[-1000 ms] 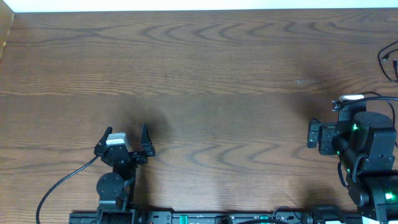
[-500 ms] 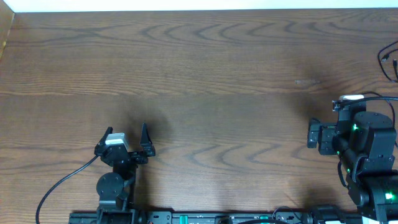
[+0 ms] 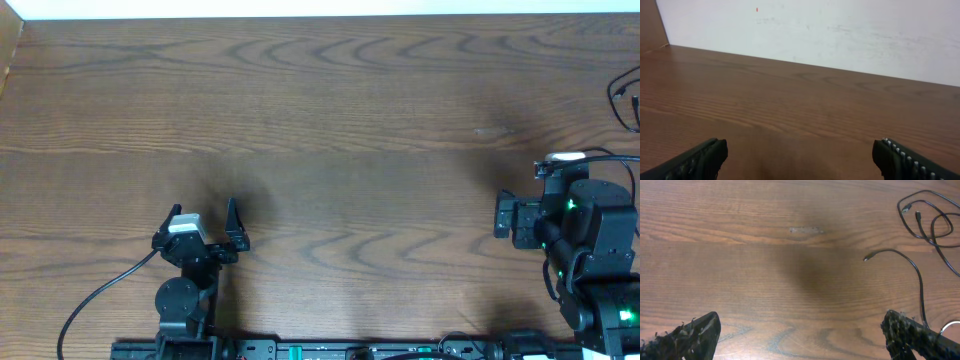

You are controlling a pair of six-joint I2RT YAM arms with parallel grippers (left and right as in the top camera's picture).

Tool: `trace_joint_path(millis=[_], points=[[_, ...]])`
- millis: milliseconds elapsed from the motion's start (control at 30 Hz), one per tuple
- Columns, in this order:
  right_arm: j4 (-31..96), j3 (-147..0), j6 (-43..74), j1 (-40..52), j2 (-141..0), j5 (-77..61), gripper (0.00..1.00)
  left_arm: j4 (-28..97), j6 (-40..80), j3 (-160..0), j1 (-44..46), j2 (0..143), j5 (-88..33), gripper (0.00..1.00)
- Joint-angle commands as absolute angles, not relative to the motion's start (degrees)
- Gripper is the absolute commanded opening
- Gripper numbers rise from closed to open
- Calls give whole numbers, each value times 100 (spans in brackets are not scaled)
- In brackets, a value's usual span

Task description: Untangle cables

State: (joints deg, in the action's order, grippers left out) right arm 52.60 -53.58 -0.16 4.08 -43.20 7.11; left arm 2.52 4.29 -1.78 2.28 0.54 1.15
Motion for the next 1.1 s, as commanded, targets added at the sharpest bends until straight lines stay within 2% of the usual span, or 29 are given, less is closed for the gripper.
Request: trace_joint_path(millis=[0,500,633,867,1067], points=[[5262,-5345,80,384,-4276,735,99,403,460,-23,204,25,43,98],[5203,-5282,-27,340,-3946,718,99,403,460,-23,204,25,43,98],[4438,-4724,-30,303,-3542,384,99,403,460,-23,204,25,43,98],[2141,-2954,-27,303,-2355,89,99,403,460,-23,204,25,43,98],[1481,-1981,-25,303,-1372,84,99,403,460,-23,204,25,43,98]])
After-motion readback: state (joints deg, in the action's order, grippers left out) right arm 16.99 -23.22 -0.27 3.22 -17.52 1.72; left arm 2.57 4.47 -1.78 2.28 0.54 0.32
